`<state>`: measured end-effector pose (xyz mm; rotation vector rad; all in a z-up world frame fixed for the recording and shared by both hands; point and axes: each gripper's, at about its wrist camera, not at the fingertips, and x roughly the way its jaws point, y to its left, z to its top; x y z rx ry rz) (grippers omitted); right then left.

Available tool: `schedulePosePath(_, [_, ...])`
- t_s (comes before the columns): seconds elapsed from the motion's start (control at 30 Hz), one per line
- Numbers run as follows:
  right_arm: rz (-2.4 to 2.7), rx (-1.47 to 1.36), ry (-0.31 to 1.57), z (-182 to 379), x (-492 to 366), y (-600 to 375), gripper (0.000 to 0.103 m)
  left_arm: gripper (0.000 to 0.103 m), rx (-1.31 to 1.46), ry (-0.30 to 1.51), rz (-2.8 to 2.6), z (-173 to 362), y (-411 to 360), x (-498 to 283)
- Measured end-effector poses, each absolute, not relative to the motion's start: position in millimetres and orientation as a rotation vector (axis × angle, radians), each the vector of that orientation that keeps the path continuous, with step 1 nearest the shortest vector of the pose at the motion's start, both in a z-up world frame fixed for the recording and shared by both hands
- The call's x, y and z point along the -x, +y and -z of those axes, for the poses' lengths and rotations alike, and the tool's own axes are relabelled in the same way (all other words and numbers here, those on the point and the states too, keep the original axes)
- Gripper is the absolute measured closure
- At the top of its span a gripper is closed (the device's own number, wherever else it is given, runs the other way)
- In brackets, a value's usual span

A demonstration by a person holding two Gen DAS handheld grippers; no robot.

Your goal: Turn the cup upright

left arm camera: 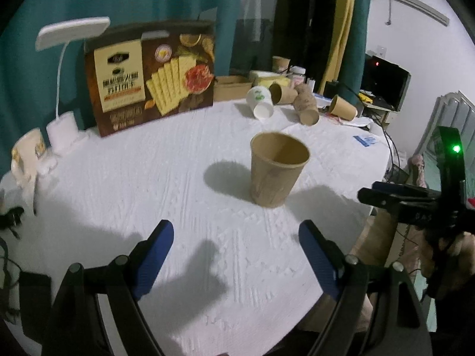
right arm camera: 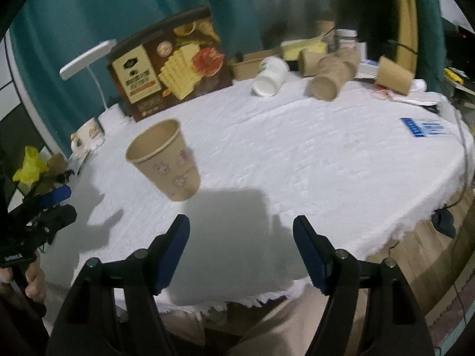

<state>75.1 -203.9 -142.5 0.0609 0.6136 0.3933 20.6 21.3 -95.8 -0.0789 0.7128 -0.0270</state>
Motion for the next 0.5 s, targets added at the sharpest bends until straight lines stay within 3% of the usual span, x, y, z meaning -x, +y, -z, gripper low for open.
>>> schedulePosePath(0.5, [-0.353, -0.031, 0.393, 52, -19, -236, 0.033, 0.01, 0.035, 0.495, 0.018, 27, 9, -9])
